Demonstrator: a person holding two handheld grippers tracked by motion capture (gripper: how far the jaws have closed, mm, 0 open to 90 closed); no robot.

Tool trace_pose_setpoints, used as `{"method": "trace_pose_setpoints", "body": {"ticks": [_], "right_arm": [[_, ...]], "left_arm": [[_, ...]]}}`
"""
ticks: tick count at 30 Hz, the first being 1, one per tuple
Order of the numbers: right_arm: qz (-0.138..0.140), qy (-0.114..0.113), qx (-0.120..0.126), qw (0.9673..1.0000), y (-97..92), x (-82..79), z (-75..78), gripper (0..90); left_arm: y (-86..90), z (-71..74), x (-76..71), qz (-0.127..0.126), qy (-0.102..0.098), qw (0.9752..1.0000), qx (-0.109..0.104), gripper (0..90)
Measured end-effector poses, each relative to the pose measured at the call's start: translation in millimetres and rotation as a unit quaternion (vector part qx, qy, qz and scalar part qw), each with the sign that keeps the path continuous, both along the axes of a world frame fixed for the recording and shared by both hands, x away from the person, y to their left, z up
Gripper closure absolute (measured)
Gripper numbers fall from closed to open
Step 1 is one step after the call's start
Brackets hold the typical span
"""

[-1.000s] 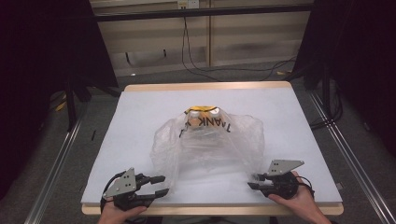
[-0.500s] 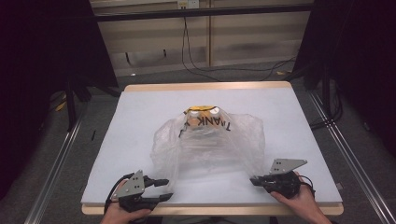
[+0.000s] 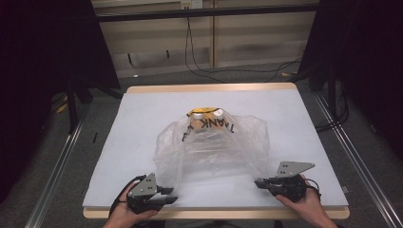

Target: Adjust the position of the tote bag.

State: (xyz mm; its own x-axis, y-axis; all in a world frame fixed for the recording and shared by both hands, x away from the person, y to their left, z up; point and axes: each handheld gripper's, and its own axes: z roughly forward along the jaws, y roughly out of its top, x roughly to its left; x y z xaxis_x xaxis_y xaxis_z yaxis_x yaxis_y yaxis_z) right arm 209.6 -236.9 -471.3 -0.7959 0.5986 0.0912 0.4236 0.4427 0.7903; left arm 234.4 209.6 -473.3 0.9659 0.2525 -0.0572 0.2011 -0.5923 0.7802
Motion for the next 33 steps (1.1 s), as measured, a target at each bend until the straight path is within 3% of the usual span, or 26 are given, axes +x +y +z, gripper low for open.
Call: {"method": "trace_pose_setpoints", "body": {"ticks": [5, 9, 16, 19, 25, 33], "right_arm": [[0.0, 0.0, 0.0, 1.0, -0.2, -0.8, 1.0, 86.9], [0.001, -0.002, 0.003, 1.0, -0.8, -0.4, 1.5, 86.9], [-0.007, -0.019, 0.013, 0.9997, -3.8, -3.2, 5.8, 86.8], [-0.015, -0.03, 0.023, 0.9992, -7.8, -4.9, 9.2, 86.9], [-0.015, -0.036, 0.033, 0.9987, -9.3, -6.3, 11.7, 86.9], [-0.017, -0.043, 0.055, 0.9974, -10.4, -9.1, 16.8, 87.0]], "left_arm": [[1.0, 1.8, 1.1, 0.008, 0.009, 0.9999, 0.002, 80.8], [4.4, 3.7, 2.1, 0.013, 0.019, 0.9996, -0.013, 85.9], [5.3, 7.6, 0.0, 0.007, 0.019, 0.9995, -0.025, 88.1], [7.4, 9.3, -0.6, 0.011, 0.023, 0.9986, -0.046, 88.2], [9.2, 12.6, -2.3, 0.016, 0.012, 0.9988, -0.045, 88.5], [10.8, 20.3, -7.5, -0.001, 0.002, 0.9973, -0.073, 88.8]]}}
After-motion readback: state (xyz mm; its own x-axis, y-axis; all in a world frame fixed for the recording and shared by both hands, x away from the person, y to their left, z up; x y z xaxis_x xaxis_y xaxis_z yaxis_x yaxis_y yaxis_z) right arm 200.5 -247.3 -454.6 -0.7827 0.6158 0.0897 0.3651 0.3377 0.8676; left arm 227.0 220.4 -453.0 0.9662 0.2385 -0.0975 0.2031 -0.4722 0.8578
